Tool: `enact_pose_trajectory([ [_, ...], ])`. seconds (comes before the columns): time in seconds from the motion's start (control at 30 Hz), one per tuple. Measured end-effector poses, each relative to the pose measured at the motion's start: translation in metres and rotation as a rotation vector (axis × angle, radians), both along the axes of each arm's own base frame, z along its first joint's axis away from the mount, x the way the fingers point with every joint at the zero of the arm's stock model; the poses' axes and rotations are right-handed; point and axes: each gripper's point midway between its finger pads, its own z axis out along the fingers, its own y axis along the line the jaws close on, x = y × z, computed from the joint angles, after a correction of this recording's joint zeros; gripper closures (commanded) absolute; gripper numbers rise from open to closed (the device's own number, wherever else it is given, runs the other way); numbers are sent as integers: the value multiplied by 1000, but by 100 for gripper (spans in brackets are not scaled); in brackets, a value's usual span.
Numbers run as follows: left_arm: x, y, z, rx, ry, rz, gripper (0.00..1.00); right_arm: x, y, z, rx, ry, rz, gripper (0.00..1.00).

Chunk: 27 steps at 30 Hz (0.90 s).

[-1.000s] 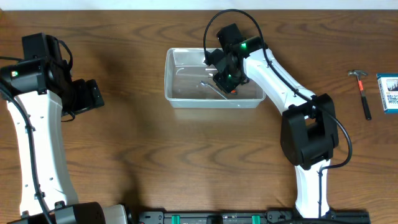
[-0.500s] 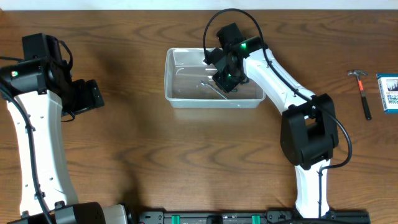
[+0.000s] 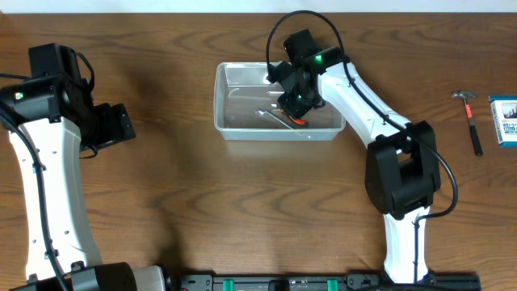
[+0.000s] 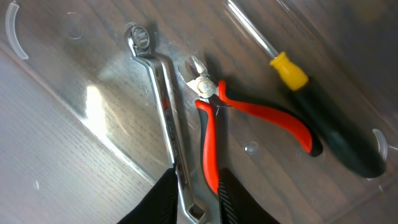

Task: Pack container
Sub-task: 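Open the right gripper to release the pliers inside the container, then lift the right gripper and move it right toward the hammer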

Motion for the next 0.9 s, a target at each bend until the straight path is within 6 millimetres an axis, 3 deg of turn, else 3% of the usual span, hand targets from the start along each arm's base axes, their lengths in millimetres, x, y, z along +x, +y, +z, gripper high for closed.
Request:
enact_pose_trajectory([
  [0.33, -1, 0, 0, -1, 3, 0, 2, 2, 1, 1, 10, -1, -35, 60],
  [0.47, -1, 0, 0, -1, 3, 0, 2, 8, 4, 12, 24, -8, -66, 49],
  [0.57, -1, 0, 0, -1, 3, 0, 2, 19, 9, 35, 47, -42, -82, 43],
  [0.7, -1, 0, 0, -1, 3, 0, 2, 35, 12, 81, 90, -109, -105, 25],
  [0.83, -1, 0, 0, -1, 3, 0, 2, 47, 5, 129, 128, -179, -140, 1],
  [0.9, -1, 0, 0, -1, 3, 0, 2, 54, -3, 152, 146, -218, -168, 1],
])
